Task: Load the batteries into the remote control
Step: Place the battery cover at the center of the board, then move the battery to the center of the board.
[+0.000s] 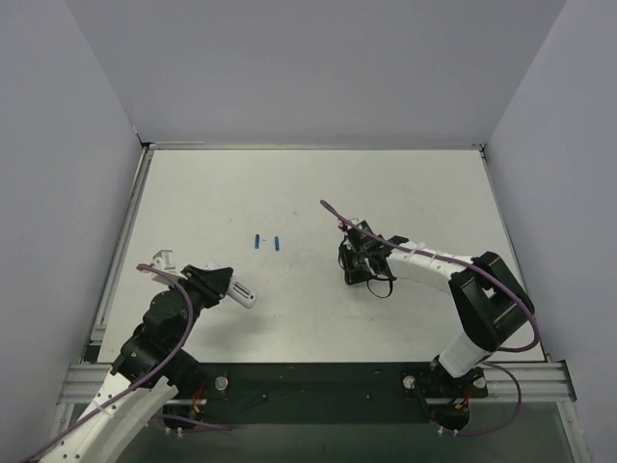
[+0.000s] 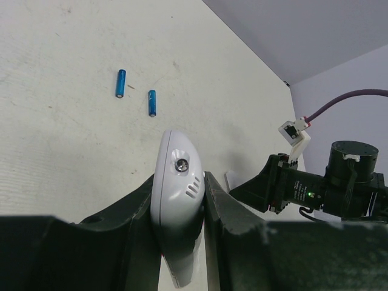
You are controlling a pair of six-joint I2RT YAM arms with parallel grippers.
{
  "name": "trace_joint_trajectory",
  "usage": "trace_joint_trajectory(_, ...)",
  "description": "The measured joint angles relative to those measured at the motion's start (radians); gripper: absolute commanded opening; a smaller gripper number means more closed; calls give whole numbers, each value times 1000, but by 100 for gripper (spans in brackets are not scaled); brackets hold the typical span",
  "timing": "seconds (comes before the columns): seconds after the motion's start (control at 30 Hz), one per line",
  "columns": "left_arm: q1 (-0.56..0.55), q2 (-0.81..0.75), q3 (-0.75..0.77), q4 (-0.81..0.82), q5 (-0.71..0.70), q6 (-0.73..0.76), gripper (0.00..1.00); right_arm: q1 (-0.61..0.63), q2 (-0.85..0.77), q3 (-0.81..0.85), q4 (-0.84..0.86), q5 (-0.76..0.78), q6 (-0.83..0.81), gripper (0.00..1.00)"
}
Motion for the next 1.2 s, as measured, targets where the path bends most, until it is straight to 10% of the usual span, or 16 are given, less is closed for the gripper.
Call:
trace_joint_trajectory(0.2,0,-51,34,-72,-27,30,0,-2,16,5,35,3,30,79)
trace_joint_trajectory(0.5,0,-113,51,-130,-55,56,0,-3,-159,1,26,-13,56,100)
trace_joint_trajectory(0.97,0,-193,51,-188,-8,94,0,27,72,380,30,-157,89,95)
trace_joint_trajectory(1.2,0,-193,52,-230,13,100,0,111,339,600,-41,-45,154,75)
